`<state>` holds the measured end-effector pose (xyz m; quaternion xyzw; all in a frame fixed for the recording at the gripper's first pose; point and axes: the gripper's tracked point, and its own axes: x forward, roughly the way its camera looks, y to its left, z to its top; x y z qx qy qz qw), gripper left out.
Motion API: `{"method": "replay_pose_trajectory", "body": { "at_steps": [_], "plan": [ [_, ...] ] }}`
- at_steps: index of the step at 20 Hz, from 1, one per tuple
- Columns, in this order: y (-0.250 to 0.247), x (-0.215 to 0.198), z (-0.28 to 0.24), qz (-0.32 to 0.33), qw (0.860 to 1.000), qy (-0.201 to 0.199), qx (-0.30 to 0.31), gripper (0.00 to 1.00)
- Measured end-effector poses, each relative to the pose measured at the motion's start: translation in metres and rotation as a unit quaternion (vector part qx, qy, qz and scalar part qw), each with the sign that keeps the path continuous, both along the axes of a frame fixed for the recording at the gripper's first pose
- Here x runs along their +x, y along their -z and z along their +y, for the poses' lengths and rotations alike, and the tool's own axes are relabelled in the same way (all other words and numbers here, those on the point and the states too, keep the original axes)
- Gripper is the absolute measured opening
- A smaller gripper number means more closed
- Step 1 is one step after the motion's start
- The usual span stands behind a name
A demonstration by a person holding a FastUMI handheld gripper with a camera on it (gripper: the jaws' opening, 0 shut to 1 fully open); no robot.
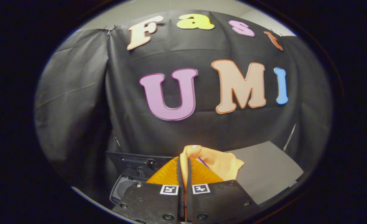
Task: Put the clothes into the washing machine and then close the washing machine lid.
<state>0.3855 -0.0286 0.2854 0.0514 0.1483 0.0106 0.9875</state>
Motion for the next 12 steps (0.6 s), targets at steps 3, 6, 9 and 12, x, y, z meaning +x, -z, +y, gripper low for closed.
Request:
{"method": "replay_pose_trajectory", "body": {
  "at_steps": [3, 6, 9, 12],
  "plan": [
    [0.011, 0.013, 0.053, 0.008, 0.999, -0.039, 0.010, 0.02],
    [0.032, 0.025, 0.102, 0.024, 0.997, -0.074, 0.008, 0.02],
    [0.058, 0.040, 0.144, 0.038, 0.994, -0.100, 0.008, 0.02],
    [0.090, 0.050, 0.167, 0.056, 0.992, -0.112, 0.008, 0.02]
  ]
}}
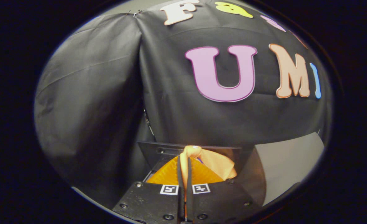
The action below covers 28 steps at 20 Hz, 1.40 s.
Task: Put the clothes into the washing machine and then close the washing machine lid.
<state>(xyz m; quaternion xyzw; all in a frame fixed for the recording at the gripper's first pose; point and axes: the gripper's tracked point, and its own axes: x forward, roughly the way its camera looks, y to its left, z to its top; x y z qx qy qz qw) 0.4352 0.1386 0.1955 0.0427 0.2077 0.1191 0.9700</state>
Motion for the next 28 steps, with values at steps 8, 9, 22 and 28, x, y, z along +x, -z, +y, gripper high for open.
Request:
{"method": "replay_pose_trajectory", "body": {
  "at_steps": [8, 9, 22, 28],
  "plan": [
    [0.021, 0.032, 0.029, -0.041, 0.999, 0.003, 0.000, 0.42],
    [0.014, 0.035, 0.030, -0.054, 0.999, 0.003, -0.005, 0.53],
    [0.021, 0.142, -0.010, -0.064, 0.989, 0.132, -0.005, 0.92],
    [0.064, 0.161, -0.020, -0.011, 0.987, 0.144, -0.066, 0.96]
  ]
}}
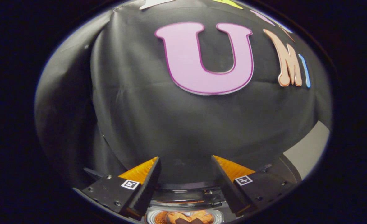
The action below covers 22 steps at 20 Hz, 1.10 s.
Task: Put the clothes into the washing machine and then close the washing machine lid.
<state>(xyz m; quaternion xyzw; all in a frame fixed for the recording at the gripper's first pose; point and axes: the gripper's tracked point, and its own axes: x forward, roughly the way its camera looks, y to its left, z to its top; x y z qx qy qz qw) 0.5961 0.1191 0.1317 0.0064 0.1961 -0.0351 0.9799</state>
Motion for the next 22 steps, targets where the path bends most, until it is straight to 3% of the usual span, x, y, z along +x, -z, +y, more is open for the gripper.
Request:
{"method": "replay_pose_trajectory", "body": {
  "at_steps": [11, 22],
  "plan": [
    [0.005, -0.010, 0.006, 0.012, 0.999, -0.022, 0.020, 0.93],
    [0.015, -0.059, 0.004, 0.028, 0.998, -0.052, 0.033, 0.93]
  ]
}}
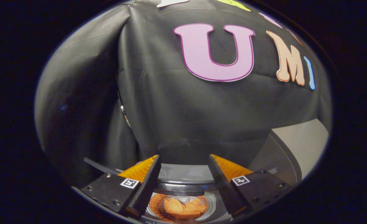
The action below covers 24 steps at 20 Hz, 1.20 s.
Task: Put the clothes into the washing machine and then close the washing machine lid.
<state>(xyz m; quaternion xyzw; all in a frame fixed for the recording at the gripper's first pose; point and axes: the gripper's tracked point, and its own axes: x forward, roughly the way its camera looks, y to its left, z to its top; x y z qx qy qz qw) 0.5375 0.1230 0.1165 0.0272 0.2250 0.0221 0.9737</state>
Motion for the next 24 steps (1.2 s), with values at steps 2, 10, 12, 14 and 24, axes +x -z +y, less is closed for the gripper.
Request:
{"method": "replay_pose_trajectory", "body": {
  "at_steps": [2, 10, 12, 14, 24],
  "plan": [
    [0.006, -0.013, 0.003, 0.003, 1.000, -0.005, 0.004, 0.93],
    [0.012, -0.046, 0.007, -0.015, 1.000, -0.023, -0.008, 0.92],
    [0.007, -0.060, 0.009, -0.026, 0.999, -0.028, -0.006, 0.92],
    [0.004, -0.072, 0.013, -0.031, 0.999, -0.034, 0.002, 0.92],
    [0.020, -0.113, 0.006, -0.045, 0.998, -0.053, 0.000, 0.92]
  ]
}}
